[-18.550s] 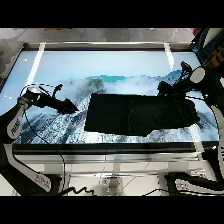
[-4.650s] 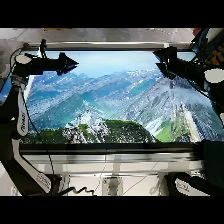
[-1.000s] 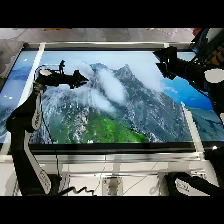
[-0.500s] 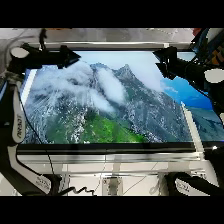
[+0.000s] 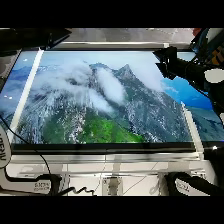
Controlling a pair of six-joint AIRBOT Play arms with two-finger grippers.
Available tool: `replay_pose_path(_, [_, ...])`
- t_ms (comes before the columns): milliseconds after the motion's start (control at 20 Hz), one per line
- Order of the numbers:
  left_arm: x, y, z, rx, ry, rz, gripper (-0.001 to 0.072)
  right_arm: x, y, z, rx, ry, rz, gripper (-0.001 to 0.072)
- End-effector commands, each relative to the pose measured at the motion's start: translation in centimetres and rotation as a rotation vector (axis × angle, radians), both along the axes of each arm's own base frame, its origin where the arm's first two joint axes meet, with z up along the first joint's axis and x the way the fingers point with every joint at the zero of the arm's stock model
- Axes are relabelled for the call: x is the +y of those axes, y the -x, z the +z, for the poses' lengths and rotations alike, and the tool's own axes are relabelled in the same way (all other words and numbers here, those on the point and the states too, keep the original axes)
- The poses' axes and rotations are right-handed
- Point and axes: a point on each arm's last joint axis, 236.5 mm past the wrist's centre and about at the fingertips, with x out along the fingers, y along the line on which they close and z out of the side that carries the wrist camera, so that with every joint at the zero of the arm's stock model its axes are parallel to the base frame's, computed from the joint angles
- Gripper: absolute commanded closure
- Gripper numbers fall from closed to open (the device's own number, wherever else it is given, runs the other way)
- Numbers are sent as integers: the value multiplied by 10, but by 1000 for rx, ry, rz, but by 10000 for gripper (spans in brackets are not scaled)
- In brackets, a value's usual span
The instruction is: Fold the clothes and pants, and hang the long-sleeved shirts on hangers.
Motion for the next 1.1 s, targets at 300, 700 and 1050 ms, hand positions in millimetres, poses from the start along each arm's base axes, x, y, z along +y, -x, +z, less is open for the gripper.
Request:
replay_pose_path(300, [-4,29,36,-79,-4,-4,478,1,0,0,0,0,1,123])
replay_pose_path(700, [84,-18,-28,-137,-522,270,478,1,0,0,0,0,1,123])
replay_pose_path(1050, [157,-33,-95,-41,-851,414,478,1,0,0,1,0,1,122])
